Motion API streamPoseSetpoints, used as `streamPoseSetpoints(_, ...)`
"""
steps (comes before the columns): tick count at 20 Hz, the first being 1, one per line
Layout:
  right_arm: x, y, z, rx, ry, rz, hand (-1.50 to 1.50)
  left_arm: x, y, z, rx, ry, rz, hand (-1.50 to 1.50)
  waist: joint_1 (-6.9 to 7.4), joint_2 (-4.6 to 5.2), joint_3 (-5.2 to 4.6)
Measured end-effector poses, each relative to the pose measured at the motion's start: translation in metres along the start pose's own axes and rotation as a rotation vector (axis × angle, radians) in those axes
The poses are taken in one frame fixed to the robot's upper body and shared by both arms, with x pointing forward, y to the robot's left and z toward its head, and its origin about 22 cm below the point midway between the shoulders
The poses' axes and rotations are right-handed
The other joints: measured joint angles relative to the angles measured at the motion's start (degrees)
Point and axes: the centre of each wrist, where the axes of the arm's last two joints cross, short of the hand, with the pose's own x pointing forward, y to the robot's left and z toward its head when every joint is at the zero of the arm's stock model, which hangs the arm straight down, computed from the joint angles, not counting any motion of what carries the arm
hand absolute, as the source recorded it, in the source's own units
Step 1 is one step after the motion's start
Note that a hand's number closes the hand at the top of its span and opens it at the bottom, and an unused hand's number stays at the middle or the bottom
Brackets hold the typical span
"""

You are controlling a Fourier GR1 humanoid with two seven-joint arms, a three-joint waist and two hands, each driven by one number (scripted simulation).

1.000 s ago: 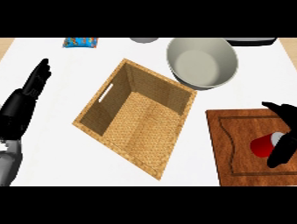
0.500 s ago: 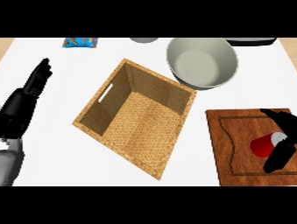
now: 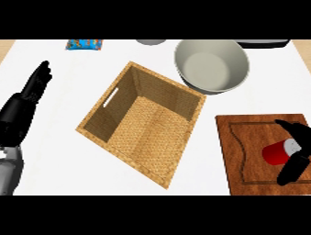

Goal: Pick the can from the cutting board and place it in the basket

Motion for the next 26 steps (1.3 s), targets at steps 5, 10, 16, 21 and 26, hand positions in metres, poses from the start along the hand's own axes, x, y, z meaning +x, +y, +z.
streamPoseSetpoints(5, 0.0, 0.006, -0.01, 0.014, -0.004, -0.01, 1.5, -0.004, -0.005, -0.004, -0.006, 0.005, 0.0, 0.0, -0.03, -0.09, -0.14)
streamPoseSetpoints(10, 0.0, 0.009, -0.022, -0.009, -0.022, -0.021, 1.5, -0.009, 0.0, 0.001, -0.009, 0.001, 0.0, 0.0, 0.08, -0.42, -0.64)
streamPoseSetpoints(16, -0.008, 0.015, -0.027, -0.066, -0.079, 0.027, 1.5, -0.004, -0.001, 0.006, -0.008, 0.001, 0.0, 0.0, 0.17, -0.71, -0.98)
streamPoseSetpoints(21, -0.005, 0.014, -0.023, -0.151, -0.093, 0.073, 1.5, -0.002, -0.002, 0.004, -0.009, 0.002, -0.001, 0.0, 0.04, -0.49, -0.68)
streamPoseSetpoints(26, -0.005, 0.054, 0.003, -0.364, -0.076, 0.072, 1.5, -0.008, 0.003, 0.009, 0.001, 0.016, -0.004, 0.0, -0.78, -0.79, -0.74)
